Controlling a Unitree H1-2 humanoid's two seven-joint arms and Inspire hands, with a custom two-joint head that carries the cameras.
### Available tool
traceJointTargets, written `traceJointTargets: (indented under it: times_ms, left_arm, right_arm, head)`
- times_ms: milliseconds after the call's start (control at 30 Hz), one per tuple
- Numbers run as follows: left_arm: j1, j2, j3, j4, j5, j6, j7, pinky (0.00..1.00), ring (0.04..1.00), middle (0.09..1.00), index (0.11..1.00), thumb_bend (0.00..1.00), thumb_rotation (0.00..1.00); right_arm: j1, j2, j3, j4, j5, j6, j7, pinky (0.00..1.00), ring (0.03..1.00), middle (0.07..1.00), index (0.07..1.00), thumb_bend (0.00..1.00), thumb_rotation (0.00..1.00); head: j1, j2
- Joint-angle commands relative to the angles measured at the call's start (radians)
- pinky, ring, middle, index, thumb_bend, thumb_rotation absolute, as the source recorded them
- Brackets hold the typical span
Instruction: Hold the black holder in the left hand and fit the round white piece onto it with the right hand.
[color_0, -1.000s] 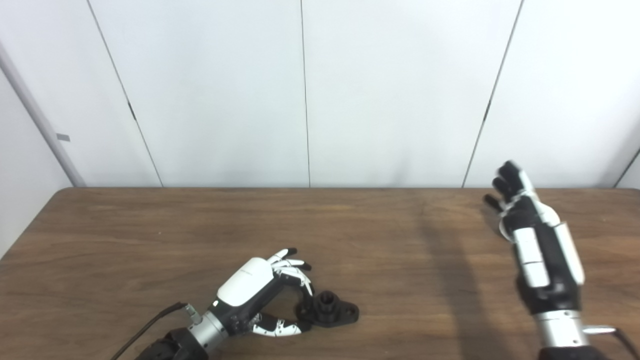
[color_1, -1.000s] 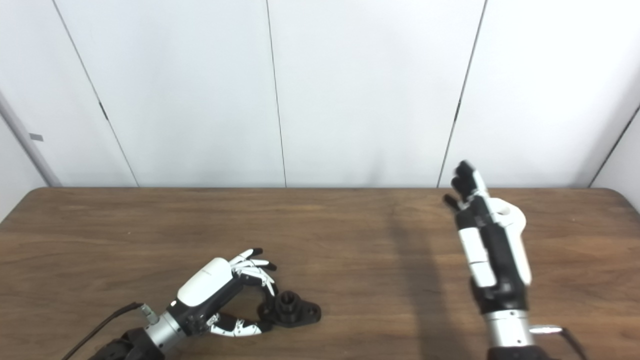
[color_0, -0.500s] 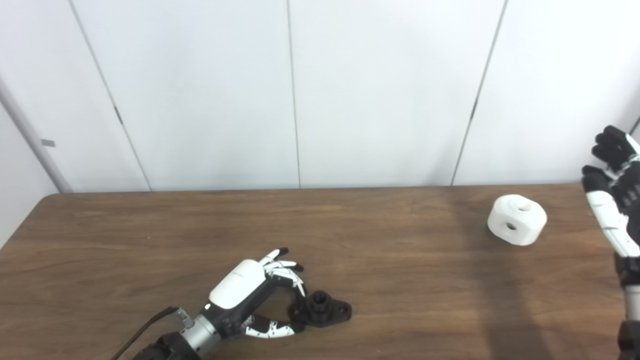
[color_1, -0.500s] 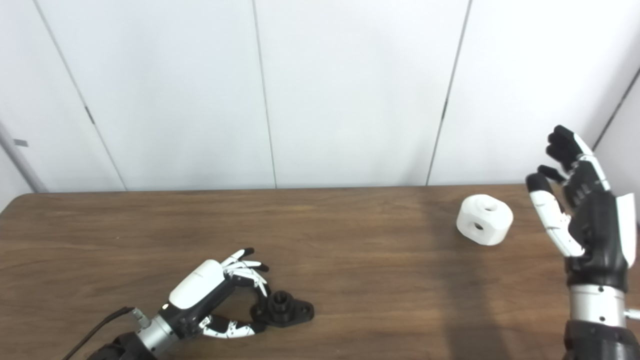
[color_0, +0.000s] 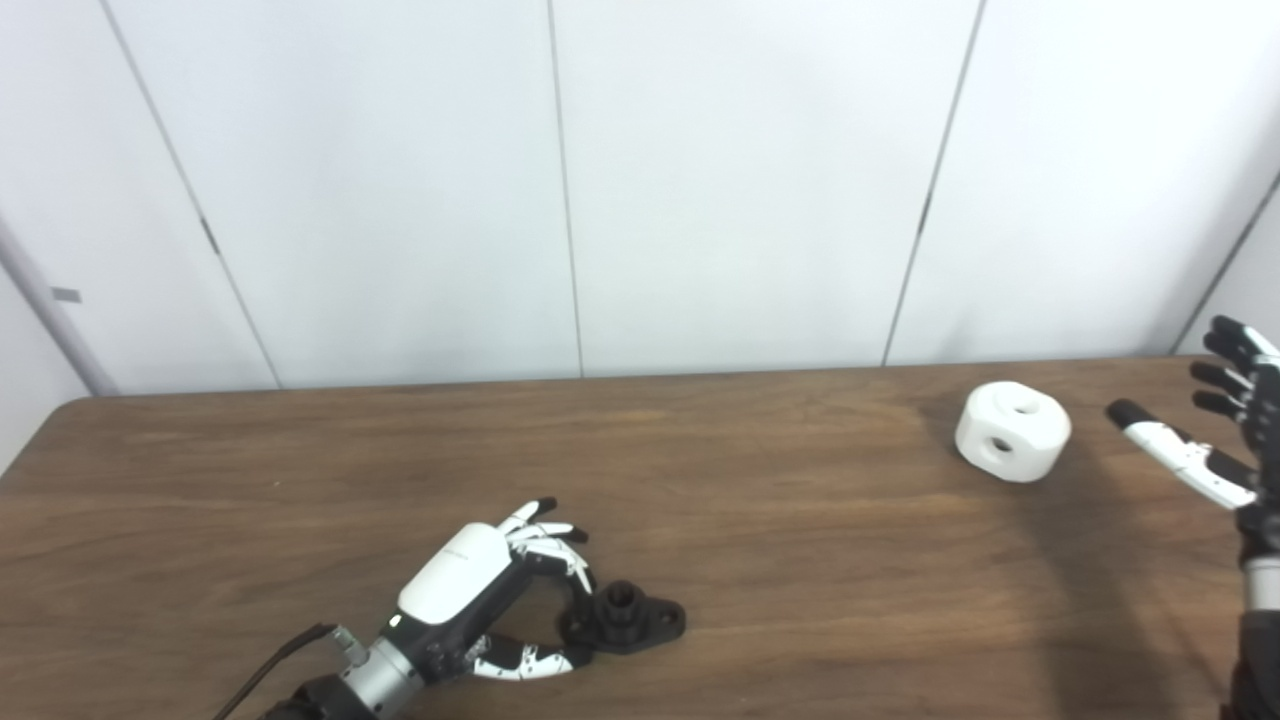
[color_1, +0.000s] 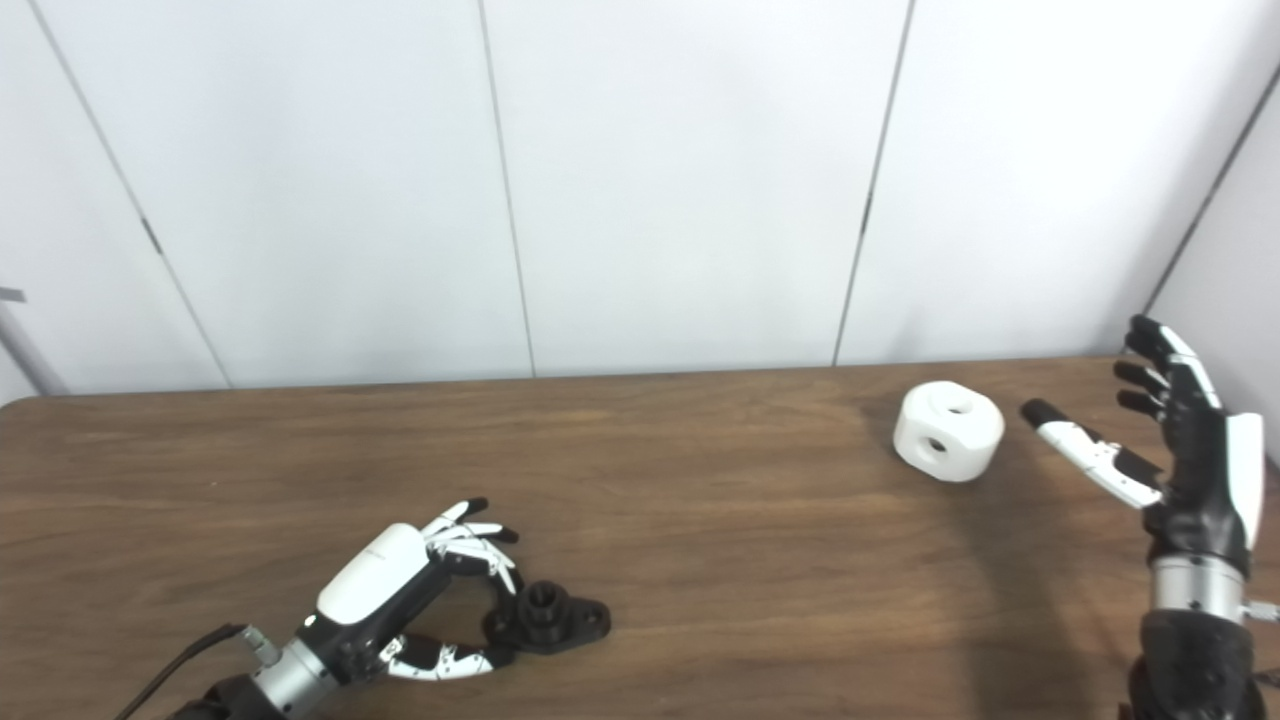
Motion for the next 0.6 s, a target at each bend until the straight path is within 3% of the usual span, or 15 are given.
traceJointTargets:
  times_ms: [0,100,167,233,367,567]
  left_arm:
    - [0.000,0.016,-0.002,0.009,0.015,0.012,-0.011,0.99,0.838,0.646,0.483,0.52,0.05]
    - [0.000,0.017,-0.004,0.008,0.017,0.012,-0.010,0.99,0.839,0.647,0.483,0.52,0.05]
    - [0.000,0.016,-0.003,0.007,0.018,0.013,-0.013,0.99,0.840,0.649,0.483,0.52,0.05]
    - [-0.001,0.016,-0.004,0.010,0.018,0.012,-0.009,0.99,0.837,0.648,0.483,0.52,0.05]
    - [-0.002,0.017,-0.006,0.012,0.019,0.012,-0.009,0.99,0.837,0.649,0.483,0.52,0.05]
    - [-0.006,0.026,-0.018,0.017,0.010,0.011,0.000,0.99,0.836,0.647,0.483,0.52,0.05]
  right_arm:
    - [-0.046,-0.047,0.012,0.028,0.011,-0.076,0.016,0.68,0.827,0.936,0.914,0.77,0.41]
    - [-0.058,-0.063,0.031,0.086,0.032,-0.099,0.038,0.76,0.898,0.955,0.940,0.80,0.42]
    - [-0.065,-0.054,0.031,0.106,0.070,-0.110,0.051,0.75,0.914,0.971,0.949,0.82,0.41]
    - [-0.066,-0.051,0.036,0.116,0.072,-0.106,0.049,0.72,0.899,0.976,0.953,0.84,0.41]
    - [-0.061,-0.054,0.050,0.148,0.057,-0.107,0.043,0.75,0.868,0.954,0.953,0.81,0.41]
    - [-0.051,-0.050,0.091,0.132,0.021,-0.041,0.053,0.87,0.951,0.967,0.946,0.77,0.38]
  head:
    - [-0.003,-0.002]
    - [0.000,-0.003]
    - [0.000,-0.004]
    - [-0.003,-0.005]
    - [-0.011,-0.006]
    - [-0.042,-0.007]
